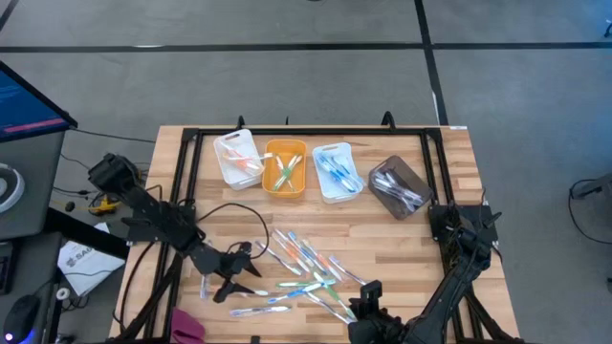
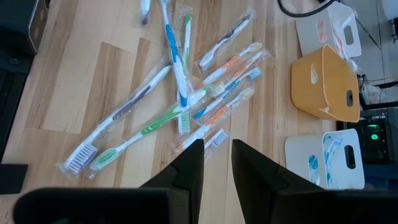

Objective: Pick & Place Toothbrushes
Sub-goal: Put the white orange toothbrush into the left white bin

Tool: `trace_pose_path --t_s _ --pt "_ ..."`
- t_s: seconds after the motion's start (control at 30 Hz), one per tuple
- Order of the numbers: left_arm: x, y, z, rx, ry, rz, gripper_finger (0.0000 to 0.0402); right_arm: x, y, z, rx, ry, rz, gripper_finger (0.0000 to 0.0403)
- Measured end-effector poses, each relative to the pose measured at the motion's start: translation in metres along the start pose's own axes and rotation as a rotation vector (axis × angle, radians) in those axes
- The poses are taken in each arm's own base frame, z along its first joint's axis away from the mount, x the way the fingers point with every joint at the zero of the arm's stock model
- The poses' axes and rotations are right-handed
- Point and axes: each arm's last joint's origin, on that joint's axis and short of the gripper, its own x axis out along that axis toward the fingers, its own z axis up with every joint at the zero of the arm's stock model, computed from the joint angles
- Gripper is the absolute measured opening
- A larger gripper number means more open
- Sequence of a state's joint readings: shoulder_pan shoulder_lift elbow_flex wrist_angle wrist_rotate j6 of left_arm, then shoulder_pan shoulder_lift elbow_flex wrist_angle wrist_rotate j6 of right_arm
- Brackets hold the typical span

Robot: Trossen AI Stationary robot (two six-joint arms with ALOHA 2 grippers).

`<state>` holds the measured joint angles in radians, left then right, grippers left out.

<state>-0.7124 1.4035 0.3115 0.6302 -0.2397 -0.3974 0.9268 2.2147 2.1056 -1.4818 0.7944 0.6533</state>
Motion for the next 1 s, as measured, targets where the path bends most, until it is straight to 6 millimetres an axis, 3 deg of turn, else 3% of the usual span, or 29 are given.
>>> trace_pose_path --t_s 0.37,0.73,1.0 --pt "0.023 -0.003 -0.015 0.019 0.084 0.025 0.0213 0.001 -0.001 0.0 0.003 0.001 -0.001 0.0075" --pt "0.03 -0.003 -0.034 0.05 0.171 0.039 0.0192 0.002 -0.001 0.001 0.006 0.002 -0.002 0.0075" --pt "0.03 -0.002 -0.037 0.059 0.196 0.058 0.0128 0.002 -0.002 0.001 0.006 0.002 -0.002 0.0075"
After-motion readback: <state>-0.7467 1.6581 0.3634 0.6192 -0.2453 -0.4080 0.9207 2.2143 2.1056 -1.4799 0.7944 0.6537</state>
